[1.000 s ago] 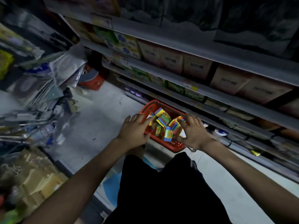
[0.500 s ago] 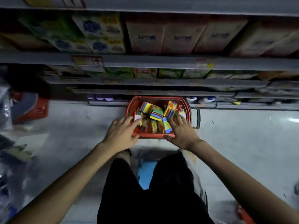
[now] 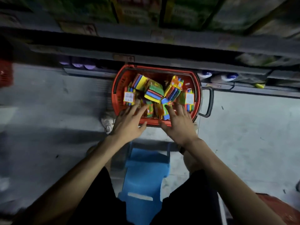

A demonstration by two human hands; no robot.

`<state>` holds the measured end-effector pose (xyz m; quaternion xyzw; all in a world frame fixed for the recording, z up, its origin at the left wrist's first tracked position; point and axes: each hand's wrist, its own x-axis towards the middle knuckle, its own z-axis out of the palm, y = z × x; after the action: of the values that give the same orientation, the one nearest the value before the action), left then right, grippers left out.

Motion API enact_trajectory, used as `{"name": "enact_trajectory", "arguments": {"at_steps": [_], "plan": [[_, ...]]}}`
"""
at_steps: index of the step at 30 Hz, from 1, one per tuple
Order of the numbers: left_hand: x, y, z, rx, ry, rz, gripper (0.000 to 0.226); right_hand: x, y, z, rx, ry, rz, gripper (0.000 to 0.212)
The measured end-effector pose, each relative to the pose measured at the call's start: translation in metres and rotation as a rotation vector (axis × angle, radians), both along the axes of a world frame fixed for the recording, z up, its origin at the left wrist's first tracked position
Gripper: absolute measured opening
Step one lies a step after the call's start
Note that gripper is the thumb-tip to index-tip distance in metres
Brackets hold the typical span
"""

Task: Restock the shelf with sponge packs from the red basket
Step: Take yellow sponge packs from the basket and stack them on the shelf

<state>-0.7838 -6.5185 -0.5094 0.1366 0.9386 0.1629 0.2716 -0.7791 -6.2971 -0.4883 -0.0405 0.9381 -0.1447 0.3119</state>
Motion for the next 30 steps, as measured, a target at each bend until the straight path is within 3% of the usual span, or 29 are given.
{"name": "enact_trajectory", "arguments": {"at_steps": [6,9,12,16,20,30], "plan": [[-0.022,0.029,-0.129,0.006,0.232,-0.044,0.081,-0.018,0.035,-0.132,0.002,0.295,0.117,0.067],[-0.047,0.035,-0.172,-0.007,0.344,-0.128,0.095,-0.032,0.049,-0.174,-0.022,0.478,0.167,0.067],[-0.073,0.038,-0.203,0.001,0.423,-0.219,0.092,-0.037,0.06,-0.206,-0.033,0.584,0.219,0.067],[-0.089,0.032,-0.238,0.052,0.517,-0.361,0.085,-0.061,0.065,-0.241,0.083,0.577,0.371,0.077],[-0.096,0.023,-0.252,0.077,0.586,-0.395,0.09,-0.079,0.058,-0.259,0.182,0.645,0.448,0.066],[-0.042,0.006,-0.234,0.139,0.632,-0.305,0.086,-0.023,0.048,-0.237,0.183,0.595,0.21,0.077]]}}
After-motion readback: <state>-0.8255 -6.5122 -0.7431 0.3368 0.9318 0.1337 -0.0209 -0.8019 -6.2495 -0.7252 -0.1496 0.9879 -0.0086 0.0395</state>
